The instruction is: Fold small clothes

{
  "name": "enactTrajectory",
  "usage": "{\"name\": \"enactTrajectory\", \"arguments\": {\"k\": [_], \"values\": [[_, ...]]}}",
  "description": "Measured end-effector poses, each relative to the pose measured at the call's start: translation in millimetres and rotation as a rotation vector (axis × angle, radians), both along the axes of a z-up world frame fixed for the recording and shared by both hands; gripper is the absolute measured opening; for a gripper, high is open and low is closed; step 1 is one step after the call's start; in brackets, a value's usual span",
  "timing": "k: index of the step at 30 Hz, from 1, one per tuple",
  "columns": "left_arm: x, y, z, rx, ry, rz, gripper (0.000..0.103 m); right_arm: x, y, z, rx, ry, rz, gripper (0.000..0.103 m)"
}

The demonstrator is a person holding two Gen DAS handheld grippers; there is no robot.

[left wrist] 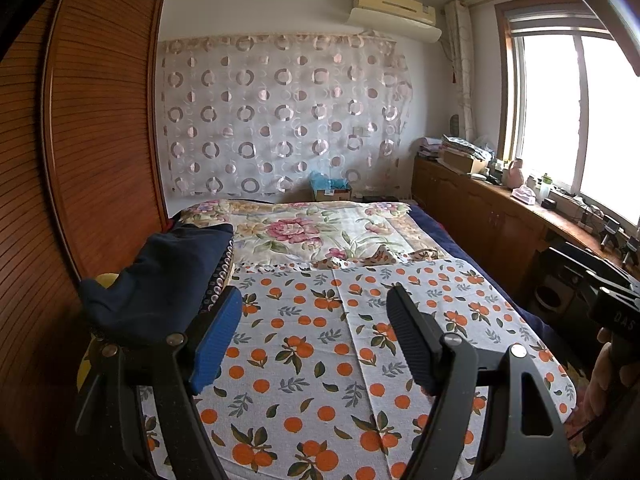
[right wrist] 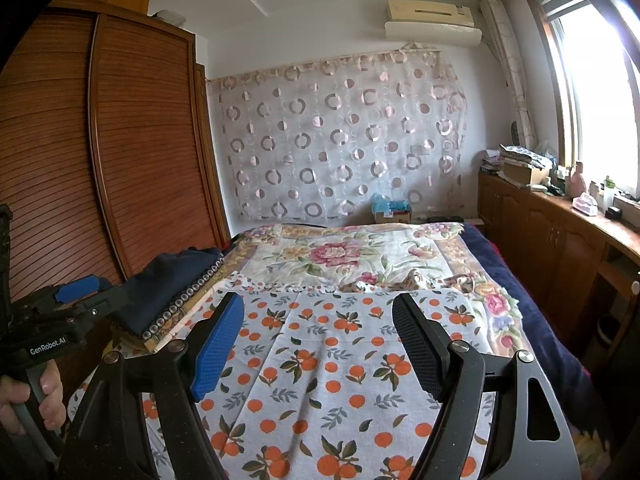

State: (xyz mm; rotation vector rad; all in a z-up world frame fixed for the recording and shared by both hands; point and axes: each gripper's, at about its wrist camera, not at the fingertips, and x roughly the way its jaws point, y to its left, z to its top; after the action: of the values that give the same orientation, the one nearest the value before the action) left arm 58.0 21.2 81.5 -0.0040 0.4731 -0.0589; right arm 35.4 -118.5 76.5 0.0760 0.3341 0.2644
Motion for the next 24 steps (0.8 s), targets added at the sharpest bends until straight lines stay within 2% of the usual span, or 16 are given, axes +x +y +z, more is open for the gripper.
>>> {"name": "enactTrajectory", "arguments": {"k": [24], "values": [[1.8,2.6,-2.6,-0.002,-0.001,-0.002,0.075,2.5,-7.3,-2.7,-0.006,0.007,0.008,0.078]]}}
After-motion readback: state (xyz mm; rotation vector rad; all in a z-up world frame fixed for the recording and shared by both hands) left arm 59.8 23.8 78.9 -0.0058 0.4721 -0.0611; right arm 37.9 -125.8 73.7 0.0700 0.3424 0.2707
